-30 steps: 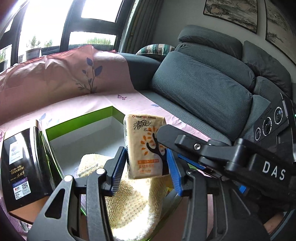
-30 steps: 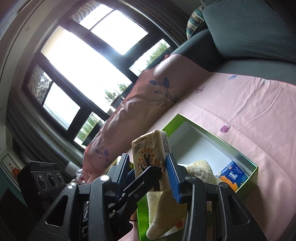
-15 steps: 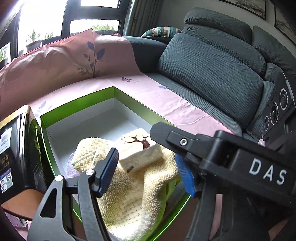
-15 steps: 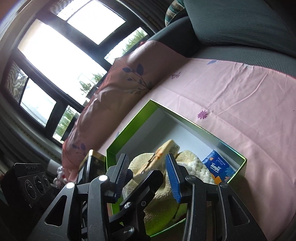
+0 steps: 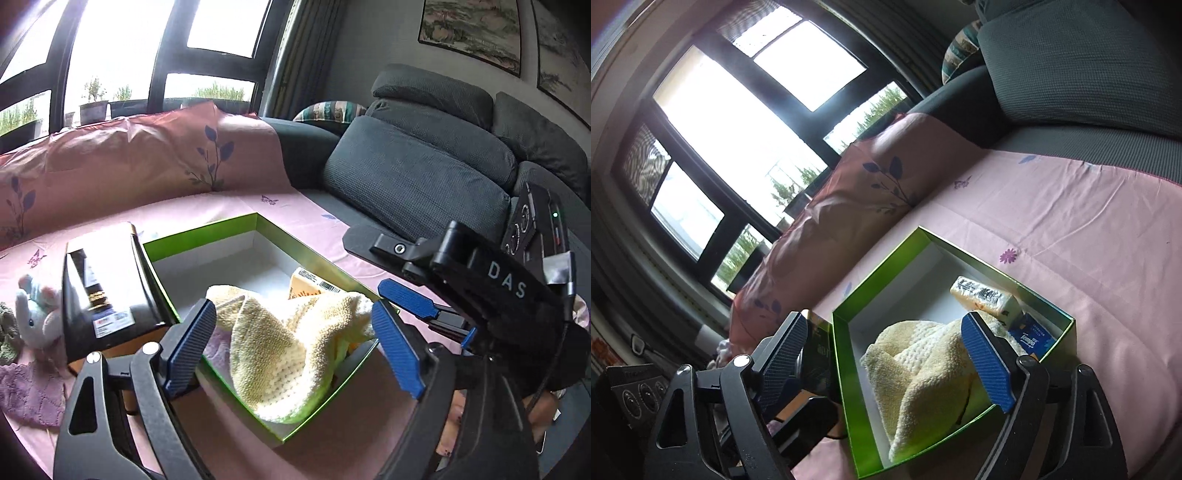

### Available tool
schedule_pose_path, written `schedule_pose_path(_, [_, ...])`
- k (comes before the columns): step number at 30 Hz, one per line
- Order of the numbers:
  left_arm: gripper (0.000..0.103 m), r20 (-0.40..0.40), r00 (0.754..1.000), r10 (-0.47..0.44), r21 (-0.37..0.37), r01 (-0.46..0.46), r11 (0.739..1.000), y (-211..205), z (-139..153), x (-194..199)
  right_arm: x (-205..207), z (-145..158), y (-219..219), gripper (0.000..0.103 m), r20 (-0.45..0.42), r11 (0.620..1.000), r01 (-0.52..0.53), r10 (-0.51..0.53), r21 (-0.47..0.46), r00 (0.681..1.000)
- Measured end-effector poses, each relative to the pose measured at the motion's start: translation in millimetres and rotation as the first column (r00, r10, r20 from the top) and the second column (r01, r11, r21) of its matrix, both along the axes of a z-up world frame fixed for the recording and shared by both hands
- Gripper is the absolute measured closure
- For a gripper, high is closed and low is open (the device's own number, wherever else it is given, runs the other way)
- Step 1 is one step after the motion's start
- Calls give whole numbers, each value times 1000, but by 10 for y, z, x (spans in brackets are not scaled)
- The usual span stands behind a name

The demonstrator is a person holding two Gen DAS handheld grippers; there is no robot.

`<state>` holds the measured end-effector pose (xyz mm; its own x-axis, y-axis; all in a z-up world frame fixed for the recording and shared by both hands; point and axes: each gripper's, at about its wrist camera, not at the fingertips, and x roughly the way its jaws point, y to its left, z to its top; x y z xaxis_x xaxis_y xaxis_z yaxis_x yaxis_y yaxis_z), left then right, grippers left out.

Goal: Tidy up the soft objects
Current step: 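Lower the tissue pack into the green box and open the right gripper, then move the right gripper back toward the purple knit cloth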

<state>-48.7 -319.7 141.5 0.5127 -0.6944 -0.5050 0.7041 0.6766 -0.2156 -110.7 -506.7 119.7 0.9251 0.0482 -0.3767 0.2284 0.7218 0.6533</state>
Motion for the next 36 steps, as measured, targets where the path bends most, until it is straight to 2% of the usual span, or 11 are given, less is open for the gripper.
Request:
schedule_pose_path(5, [17,27,997,73,-17,-73,997,477,129,-71,28,111,203,13,-3,998,-4,4,-66,1000])
schedule_pose_path(10, [17,39,982,184,1,-184,983,1042,164,-44,103,184,483,10,-16,989,-14,12,-150,1000])
schedule_pose_path(15, [17,12,940,340,-17,-340,940,1706,106,21,179,216,784,10,-42,974,-51,43,-222,998])
schedule_pose_path(20, [17,6,870,494,7,-494,870,2242,-42,113,275,214,1128,10,-80,955,-89,68,-283,994])
schedule_pose_path(24, [17,-58,843,535,-15,-536,844,2617,-203,240,339,226,1450,10,-101,934,-127,98,-335,990])
schedule_pose_path(31, [17,-135,770,624,-1,-629,777,3070,-403,503,435,303,2037,10,-96,893,-246,227,-376,969])
schedule_pose_path(33, [17,-169,757,631,9,-639,769,3153,-467,572,498,305,2190,10,-101,887,-295,278,-354,955])
schedule_pose_path(36, [17,-183,753,632,18,-640,768,3213,-543,652,640,253,2405,10,-134,878,-369,344,-304,929])
